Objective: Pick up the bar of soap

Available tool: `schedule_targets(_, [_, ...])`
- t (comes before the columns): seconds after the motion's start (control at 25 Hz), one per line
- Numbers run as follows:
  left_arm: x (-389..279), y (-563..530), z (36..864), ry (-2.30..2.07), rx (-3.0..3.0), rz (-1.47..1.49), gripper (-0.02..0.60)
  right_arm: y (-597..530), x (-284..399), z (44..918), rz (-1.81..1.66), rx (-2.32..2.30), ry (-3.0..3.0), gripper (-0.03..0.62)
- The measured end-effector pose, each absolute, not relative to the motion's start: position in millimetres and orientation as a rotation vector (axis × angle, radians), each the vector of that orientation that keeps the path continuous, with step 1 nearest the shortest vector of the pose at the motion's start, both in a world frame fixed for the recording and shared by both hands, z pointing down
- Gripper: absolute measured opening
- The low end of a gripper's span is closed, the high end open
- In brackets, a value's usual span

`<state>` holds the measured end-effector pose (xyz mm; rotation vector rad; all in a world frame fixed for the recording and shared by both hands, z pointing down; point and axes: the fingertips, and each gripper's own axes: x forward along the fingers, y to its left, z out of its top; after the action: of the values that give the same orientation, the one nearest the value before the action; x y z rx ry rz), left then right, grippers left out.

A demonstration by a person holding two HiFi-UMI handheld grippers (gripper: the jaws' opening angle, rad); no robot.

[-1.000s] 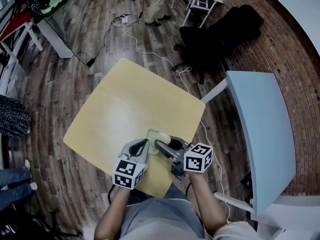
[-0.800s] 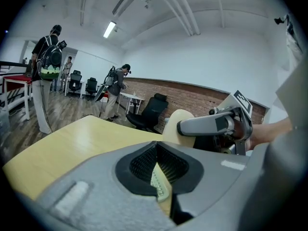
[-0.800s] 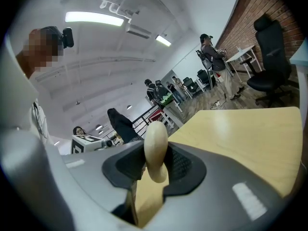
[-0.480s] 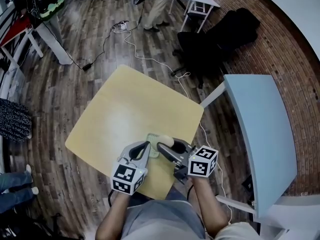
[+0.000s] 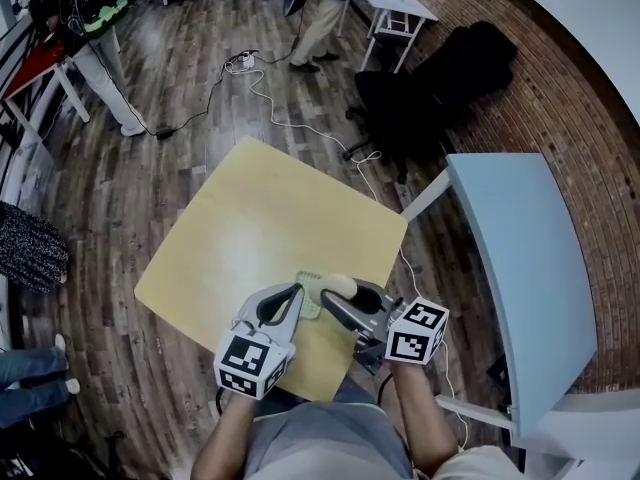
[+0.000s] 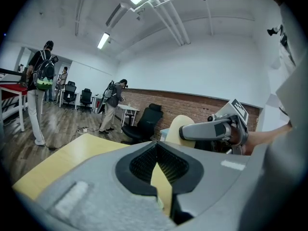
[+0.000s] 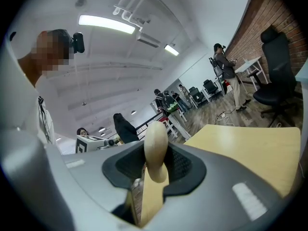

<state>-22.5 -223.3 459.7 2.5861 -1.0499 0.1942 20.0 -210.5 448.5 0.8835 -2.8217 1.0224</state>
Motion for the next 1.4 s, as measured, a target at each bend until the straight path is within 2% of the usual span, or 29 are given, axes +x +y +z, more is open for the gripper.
schedule_targets(0.92, [-18,-216,344,-1.027,2.755,-0.022,0.003,-197,29,344,0.737,0.961,-3.004,0.114])
schedule_targets(1.4, [-15,-211,342,-1.017,2.762,-0.024,0.003,-193,30,344,0.715,0.998,-2.988,0.114])
